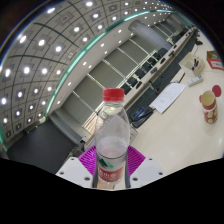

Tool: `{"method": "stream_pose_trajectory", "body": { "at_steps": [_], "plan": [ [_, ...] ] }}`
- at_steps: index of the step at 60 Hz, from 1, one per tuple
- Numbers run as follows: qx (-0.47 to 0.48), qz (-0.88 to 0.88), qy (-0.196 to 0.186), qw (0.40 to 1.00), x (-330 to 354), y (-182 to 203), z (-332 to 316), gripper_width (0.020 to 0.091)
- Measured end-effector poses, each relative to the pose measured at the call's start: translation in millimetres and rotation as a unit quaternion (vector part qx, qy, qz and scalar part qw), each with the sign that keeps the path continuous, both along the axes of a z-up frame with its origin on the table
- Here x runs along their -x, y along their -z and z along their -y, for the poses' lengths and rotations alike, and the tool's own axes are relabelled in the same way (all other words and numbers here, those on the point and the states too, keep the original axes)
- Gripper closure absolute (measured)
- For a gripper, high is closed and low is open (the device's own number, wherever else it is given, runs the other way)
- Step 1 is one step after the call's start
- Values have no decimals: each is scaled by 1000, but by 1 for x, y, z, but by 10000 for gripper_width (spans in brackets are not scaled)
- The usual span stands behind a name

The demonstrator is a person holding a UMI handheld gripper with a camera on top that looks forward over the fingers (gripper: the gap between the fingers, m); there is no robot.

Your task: Pour water

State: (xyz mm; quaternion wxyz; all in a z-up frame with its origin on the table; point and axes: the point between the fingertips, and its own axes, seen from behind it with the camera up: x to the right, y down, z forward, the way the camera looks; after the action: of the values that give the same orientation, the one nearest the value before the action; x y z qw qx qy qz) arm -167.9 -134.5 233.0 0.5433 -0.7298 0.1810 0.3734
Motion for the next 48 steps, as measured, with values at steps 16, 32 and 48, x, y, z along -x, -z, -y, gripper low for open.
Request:
{"method": "stream_pose_trajectory", "body": {
  "at_steps": [16, 32, 48],
  "plan": [
    [54, -368, 26, 928, -123, -13, -35, 738],
    [90, -588, 55, 802, -205, 30, -54, 739],
    [119, -569, 28, 813, -203, 31, -48, 740]
  ]
}}
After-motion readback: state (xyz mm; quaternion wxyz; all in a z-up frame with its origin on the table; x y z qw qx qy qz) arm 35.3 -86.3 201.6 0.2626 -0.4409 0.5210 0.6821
